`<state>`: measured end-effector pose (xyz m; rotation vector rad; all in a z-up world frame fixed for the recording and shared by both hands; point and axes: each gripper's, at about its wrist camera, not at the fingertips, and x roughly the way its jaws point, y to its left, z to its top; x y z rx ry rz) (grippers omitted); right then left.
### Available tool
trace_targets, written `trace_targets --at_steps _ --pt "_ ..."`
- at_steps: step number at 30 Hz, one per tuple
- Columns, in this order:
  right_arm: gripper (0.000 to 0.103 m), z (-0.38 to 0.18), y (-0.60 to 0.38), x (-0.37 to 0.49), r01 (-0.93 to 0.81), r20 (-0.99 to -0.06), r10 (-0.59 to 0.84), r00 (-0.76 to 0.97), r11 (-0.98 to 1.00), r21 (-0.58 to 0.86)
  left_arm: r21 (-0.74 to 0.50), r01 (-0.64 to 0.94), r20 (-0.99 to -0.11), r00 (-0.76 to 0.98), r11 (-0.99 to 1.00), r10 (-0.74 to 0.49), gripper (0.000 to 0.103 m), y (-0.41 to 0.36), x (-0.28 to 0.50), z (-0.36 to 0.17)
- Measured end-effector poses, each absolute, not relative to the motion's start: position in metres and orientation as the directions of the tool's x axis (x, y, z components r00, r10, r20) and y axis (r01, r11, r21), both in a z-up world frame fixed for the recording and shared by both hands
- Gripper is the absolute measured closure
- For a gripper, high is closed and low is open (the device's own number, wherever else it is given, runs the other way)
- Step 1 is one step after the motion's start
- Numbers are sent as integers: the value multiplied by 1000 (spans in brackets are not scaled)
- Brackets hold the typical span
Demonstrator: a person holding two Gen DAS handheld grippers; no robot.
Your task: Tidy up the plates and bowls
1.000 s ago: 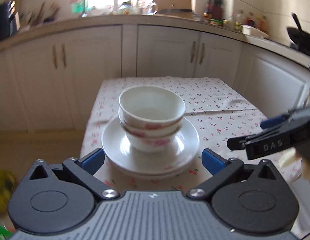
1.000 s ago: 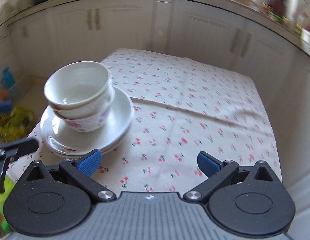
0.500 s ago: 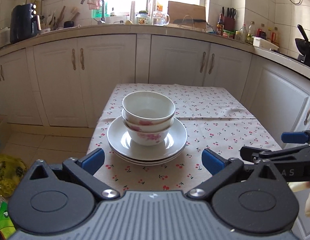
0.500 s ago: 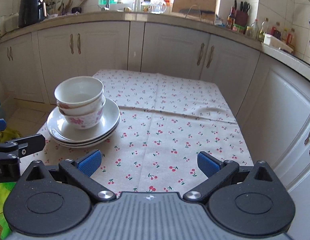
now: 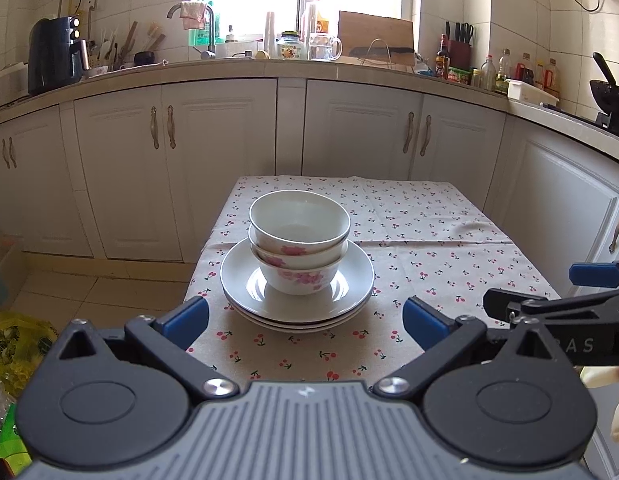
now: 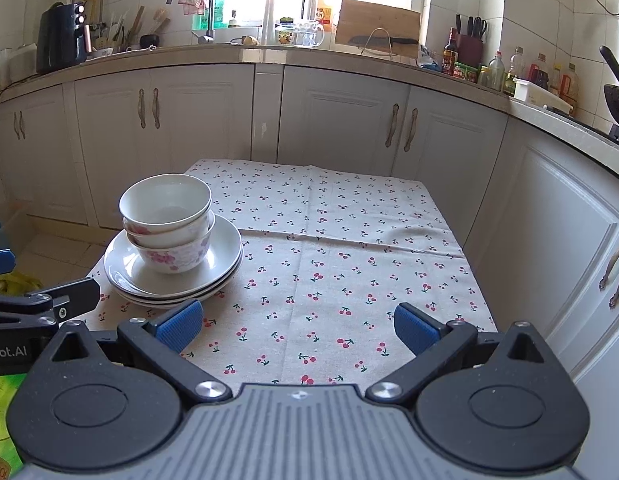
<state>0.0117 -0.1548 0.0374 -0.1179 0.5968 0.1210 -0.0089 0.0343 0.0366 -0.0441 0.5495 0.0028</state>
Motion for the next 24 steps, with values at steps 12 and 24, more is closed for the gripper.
trace_targets --at_steps 12,24 --pt "0 39 -154 10 -140 -565 70 822 987 -81 -45 -13 -519 855 999 -12 1 34 -11 38" --pt "0 40 -154 11 -133 -564 61 824 987 -87 -47 -13 -518 855 999 -13 1 34 -11 38"
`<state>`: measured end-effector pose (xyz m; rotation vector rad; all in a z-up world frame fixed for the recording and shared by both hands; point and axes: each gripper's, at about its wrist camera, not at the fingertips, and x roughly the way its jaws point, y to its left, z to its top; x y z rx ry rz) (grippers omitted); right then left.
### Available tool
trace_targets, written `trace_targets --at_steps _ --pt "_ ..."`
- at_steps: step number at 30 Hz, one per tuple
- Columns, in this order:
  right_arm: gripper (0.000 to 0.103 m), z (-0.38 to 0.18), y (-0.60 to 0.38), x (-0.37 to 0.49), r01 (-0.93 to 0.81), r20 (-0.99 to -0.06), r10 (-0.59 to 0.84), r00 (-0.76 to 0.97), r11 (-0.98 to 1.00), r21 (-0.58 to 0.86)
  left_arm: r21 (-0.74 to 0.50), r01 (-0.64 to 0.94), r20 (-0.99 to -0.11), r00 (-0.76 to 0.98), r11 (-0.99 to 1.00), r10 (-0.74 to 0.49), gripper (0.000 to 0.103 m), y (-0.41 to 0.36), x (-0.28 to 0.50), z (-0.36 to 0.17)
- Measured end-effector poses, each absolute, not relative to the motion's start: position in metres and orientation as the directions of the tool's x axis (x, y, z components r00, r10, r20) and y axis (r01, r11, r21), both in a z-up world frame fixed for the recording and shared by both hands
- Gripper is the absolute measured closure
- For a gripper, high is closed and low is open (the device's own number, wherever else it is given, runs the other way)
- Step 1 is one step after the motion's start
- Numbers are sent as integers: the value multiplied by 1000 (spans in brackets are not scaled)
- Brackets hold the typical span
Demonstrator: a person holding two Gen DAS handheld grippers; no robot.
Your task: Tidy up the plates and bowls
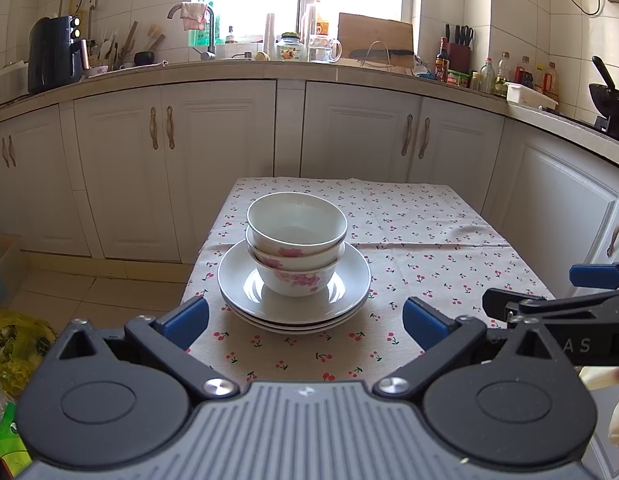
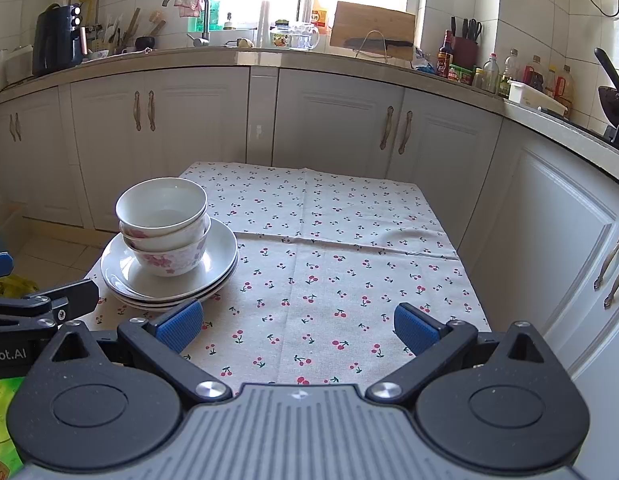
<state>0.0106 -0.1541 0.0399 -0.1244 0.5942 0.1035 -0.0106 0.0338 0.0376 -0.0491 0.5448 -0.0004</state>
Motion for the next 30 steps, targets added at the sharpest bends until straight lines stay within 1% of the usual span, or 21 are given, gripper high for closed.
trace_targets --at_steps 30 --pt "0 38 -153 12 -119 -564 41 825 988 -103 -44 -17 -522 853 999 -9 1 33 -11 35"
